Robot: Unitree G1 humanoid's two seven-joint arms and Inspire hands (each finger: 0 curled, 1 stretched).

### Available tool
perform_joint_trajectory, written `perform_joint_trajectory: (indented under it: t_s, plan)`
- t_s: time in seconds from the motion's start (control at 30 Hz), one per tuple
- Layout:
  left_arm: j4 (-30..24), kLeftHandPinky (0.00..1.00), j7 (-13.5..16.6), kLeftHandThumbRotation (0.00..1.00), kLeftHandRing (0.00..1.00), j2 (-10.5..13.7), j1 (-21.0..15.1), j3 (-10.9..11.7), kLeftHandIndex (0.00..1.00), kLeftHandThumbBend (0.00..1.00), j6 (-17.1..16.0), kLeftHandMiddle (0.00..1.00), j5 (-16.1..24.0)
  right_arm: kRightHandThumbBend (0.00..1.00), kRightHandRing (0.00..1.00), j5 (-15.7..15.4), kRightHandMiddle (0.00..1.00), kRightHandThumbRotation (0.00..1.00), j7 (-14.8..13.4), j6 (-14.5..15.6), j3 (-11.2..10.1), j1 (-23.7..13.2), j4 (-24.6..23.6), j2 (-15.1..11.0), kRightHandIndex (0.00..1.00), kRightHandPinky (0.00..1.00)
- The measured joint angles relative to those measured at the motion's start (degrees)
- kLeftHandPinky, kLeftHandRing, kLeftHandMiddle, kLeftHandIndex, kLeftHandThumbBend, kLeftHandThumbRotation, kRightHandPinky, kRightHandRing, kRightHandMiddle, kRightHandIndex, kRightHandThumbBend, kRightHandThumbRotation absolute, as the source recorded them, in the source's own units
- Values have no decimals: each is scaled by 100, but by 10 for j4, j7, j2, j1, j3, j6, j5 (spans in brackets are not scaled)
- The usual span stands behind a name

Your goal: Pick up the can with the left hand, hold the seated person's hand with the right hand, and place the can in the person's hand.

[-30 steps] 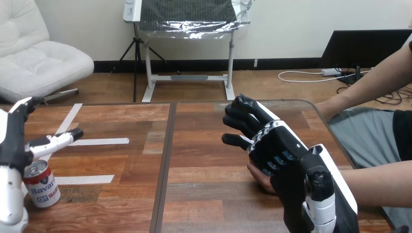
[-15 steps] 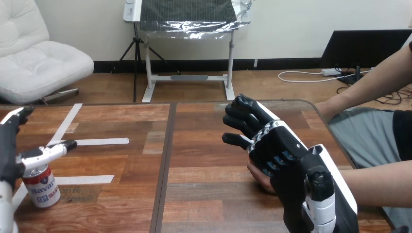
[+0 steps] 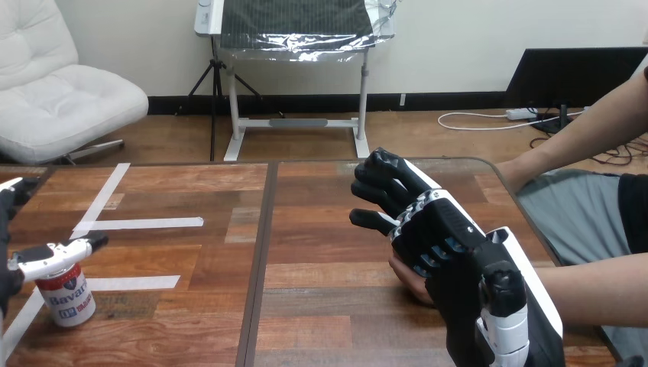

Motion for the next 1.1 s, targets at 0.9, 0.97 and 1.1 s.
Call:
perform_joint_trajectory:
  t_s: [0.9,0.97,1.1]
  plan:
    - [-34,78,-17,23,87,-12,28,7,85,86,26,86,-7,78,92,0,91,97,0,0,0,0,0,0,91,88]
    - [-34,78,-18,23,87,-12,28,6,85,86,26,86,-6,79,92,0,91,97,0,0,0,0,0,0,91,88]
    - [-34,77,-20,24,86,-12,28,5,85,86,27,86,1,78,92,0,91,97,0,0,0,0,0,0,91,88]
